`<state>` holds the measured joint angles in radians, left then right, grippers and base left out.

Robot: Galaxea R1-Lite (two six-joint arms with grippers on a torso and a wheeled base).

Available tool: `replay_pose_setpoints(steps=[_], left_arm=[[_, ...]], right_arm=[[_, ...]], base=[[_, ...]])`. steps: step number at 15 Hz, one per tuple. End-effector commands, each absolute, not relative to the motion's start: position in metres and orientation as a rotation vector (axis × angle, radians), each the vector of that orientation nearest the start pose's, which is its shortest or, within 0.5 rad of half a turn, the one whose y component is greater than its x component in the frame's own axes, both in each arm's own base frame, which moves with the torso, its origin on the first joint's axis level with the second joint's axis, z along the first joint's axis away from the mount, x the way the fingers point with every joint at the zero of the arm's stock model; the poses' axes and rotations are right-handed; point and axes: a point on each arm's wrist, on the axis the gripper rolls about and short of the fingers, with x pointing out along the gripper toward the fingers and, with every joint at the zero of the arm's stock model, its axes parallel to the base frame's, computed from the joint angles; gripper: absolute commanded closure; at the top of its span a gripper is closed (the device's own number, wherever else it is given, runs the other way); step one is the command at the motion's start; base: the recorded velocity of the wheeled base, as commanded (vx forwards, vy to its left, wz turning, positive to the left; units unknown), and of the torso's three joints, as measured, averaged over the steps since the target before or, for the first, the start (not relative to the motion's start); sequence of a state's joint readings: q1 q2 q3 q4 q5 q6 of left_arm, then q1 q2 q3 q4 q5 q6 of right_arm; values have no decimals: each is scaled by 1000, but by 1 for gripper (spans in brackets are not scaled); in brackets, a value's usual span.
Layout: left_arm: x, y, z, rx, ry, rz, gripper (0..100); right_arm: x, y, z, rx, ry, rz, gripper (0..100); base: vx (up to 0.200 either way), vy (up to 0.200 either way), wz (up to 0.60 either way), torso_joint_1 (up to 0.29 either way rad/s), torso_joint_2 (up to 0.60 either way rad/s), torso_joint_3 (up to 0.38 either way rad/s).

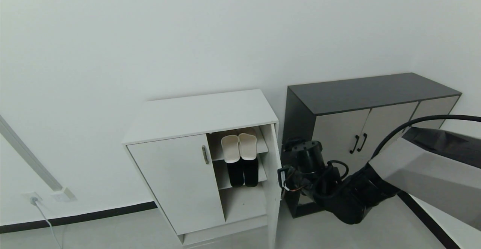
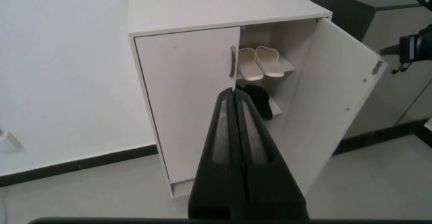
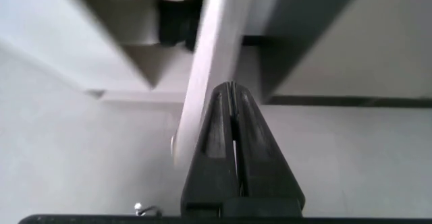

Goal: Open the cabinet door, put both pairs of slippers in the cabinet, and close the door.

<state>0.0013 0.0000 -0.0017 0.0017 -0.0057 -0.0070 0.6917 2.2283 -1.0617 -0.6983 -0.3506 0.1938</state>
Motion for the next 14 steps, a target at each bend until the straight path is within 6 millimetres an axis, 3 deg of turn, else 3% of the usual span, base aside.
replay_pose_setpoints(steps=[1,4,6,14], left_arm=[[-23,0,76,-8,0,-5,100],[-23,0,76,-8,0,-3,100],[-23,0,76,-8,0,-5,100],[-23,0,76,-8,0,-3,100]], right_arm=[[305,267,72,-38,422,340,100],[288,261,89,-19,402,414,100],[277,250,87,-65,399,459,100],[275,248,82,-75,358,491,100]], base=[[0,0,0,0,0,0],[0,0,0,0,0,0],[0,0,0,0,0,0],[0,0,0,0,0,0]])
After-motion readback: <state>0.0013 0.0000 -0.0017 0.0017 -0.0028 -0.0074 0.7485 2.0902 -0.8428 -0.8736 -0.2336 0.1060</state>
